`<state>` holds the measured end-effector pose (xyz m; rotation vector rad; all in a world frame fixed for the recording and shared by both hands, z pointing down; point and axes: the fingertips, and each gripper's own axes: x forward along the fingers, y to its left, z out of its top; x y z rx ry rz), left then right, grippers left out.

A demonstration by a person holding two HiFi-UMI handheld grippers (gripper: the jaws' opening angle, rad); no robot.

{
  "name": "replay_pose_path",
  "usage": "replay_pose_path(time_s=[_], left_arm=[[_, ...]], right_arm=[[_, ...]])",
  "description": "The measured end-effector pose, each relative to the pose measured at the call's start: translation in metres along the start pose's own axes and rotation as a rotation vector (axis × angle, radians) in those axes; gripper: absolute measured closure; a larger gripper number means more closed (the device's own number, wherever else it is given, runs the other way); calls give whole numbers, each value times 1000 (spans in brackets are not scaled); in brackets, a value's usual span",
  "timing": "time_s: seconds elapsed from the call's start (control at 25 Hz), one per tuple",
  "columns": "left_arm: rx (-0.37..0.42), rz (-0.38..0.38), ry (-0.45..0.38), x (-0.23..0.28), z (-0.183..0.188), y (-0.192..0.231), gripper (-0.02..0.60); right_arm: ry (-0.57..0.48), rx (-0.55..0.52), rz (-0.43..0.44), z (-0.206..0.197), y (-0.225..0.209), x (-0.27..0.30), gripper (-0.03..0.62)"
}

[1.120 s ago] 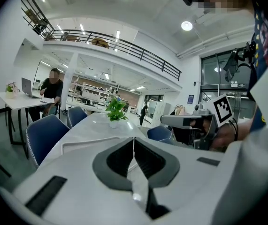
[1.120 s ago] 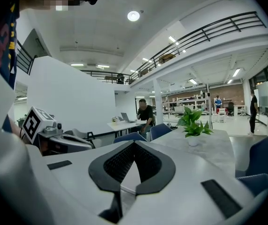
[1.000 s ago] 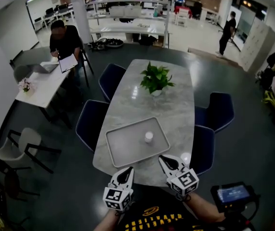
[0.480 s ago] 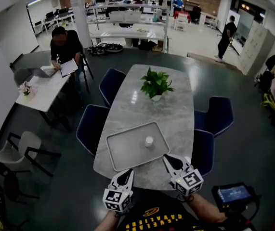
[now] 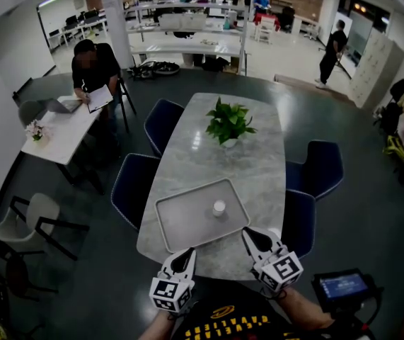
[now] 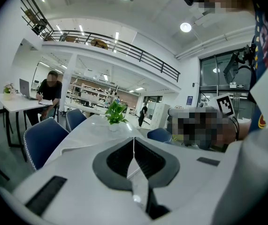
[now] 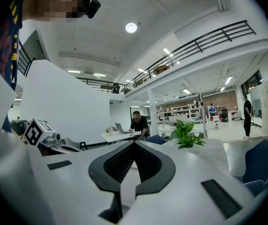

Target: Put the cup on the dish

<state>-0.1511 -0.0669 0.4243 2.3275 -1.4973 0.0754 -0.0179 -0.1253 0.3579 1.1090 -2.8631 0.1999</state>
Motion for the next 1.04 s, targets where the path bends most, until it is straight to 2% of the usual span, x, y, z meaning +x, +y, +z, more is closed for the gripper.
replay_pose_path(time_s=[0.2,0.6,0.8,1.04], left_arm=[[-12,1,17,6,-10,2,574],[-4,1,50,12,-26,3,574],[-1,6,54,12,-17,1,574],[-34,14,73,16,-17,0,574]], right_arm=[[-27,-12,-5,2,-6,-3,588],[-11,18,-33,-6,-15,-9,588],[-9,23,-46,-5,-19,-10,588],[23,34,-61,-12,-33,-13,588]])
